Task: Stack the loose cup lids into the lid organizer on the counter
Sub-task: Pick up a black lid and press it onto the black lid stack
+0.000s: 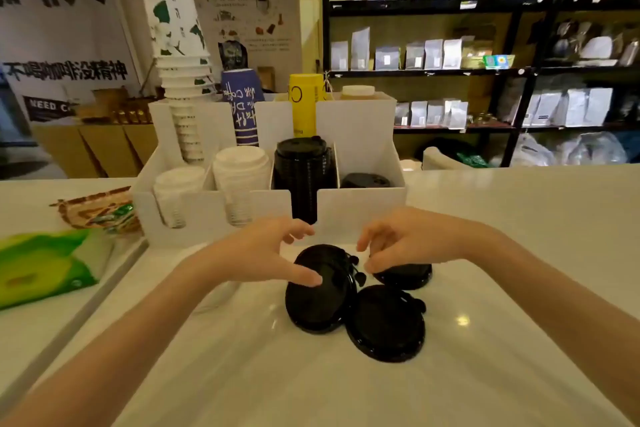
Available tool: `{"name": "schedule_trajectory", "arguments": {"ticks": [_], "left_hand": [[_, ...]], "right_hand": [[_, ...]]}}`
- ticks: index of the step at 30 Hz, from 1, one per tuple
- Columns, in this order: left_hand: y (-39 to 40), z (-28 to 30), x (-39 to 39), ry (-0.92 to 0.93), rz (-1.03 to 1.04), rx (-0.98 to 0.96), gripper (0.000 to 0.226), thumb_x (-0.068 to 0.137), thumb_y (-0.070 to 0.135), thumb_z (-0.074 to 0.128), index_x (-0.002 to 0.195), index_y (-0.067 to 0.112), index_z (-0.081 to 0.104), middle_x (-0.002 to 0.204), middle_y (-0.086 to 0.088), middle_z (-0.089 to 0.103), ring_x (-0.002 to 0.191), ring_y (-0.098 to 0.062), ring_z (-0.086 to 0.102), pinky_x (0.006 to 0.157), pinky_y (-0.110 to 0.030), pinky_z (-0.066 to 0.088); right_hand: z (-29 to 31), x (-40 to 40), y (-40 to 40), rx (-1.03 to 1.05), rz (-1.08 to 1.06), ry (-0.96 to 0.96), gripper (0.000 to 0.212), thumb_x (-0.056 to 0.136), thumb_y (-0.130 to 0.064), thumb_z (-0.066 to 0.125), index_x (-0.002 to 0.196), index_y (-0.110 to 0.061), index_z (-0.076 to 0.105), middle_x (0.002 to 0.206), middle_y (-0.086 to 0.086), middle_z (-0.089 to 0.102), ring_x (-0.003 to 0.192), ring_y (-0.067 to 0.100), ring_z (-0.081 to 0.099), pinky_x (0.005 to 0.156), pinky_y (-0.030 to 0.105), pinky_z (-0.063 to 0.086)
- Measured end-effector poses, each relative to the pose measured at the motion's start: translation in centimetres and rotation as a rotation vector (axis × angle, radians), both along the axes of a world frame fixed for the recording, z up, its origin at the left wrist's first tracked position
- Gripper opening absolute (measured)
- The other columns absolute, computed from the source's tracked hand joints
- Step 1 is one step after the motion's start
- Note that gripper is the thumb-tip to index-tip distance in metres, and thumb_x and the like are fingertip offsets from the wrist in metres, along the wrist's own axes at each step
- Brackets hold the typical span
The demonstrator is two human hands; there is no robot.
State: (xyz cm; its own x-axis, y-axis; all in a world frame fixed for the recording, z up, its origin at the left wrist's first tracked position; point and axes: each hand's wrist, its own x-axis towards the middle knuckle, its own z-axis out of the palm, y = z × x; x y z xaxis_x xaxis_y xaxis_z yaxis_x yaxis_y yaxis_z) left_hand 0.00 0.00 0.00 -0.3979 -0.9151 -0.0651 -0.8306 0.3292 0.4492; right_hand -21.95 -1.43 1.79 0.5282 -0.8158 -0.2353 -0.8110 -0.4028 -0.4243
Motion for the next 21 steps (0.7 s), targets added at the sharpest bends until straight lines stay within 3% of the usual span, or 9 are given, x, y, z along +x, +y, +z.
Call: {"name": "schedule_trajectory", "arguments": {"ticks": [7, 15, 21], "left_hand": [[2.6, -4.2, -0.4, 0.013, -0.047, -0.146, 0.099, 0.057, 0.056, 0.073, 0.138, 0.03, 0.023, 0.137, 0.013, 0.031, 0.125, -0.004, 0.032, 0.098, -0.016, 0.027], [2.3, -5.8, -0.6, 0.035, -0.017, -0.193, 0.096, 0.059, 0.053, 0.072, 0.138, 0.026, 0.025, 0.135, 0.012, 0.036, 0.122, -0.005, 0.034, 0.102, -0.02, 0.031], [1.6, -4.1, -0.5, 0.093, -0.003, -0.236, 0.095, 0.05, 0.061, 0.068, 0.132, 0.025, 0.037, 0.126, 0.01, 0.046, 0.113, -0.006, 0.043, 0.095, -0.02, 0.036]], "right_hand": [[-2.8, 0.5, 0.1, 0.033, -0.004, -0.004, 0.05, 0.075, -0.038, 0.066, 0.12, -0.019, 0.051, 0.102, -0.001, 0.063, 0.095, 0.016, 0.06, 0.082, 0.026, 0.048], [-4.0, 0.8, 0.1, 0.016, -0.013, -0.071, 0.047, 0.076, -0.039, 0.065, 0.119, -0.024, 0.052, 0.099, -0.005, 0.061, 0.094, 0.014, 0.06, 0.084, 0.028, 0.05], [-3.6, 1.1, -0.3, -0.063, -0.01, -0.157, 0.044, 0.079, -0.032, 0.063, 0.12, -0.021, 0.053, 0.099, -0.005, 0.059, 0.095, 0.013, 0.059, 0.086, 0.025, 0.05]]}}
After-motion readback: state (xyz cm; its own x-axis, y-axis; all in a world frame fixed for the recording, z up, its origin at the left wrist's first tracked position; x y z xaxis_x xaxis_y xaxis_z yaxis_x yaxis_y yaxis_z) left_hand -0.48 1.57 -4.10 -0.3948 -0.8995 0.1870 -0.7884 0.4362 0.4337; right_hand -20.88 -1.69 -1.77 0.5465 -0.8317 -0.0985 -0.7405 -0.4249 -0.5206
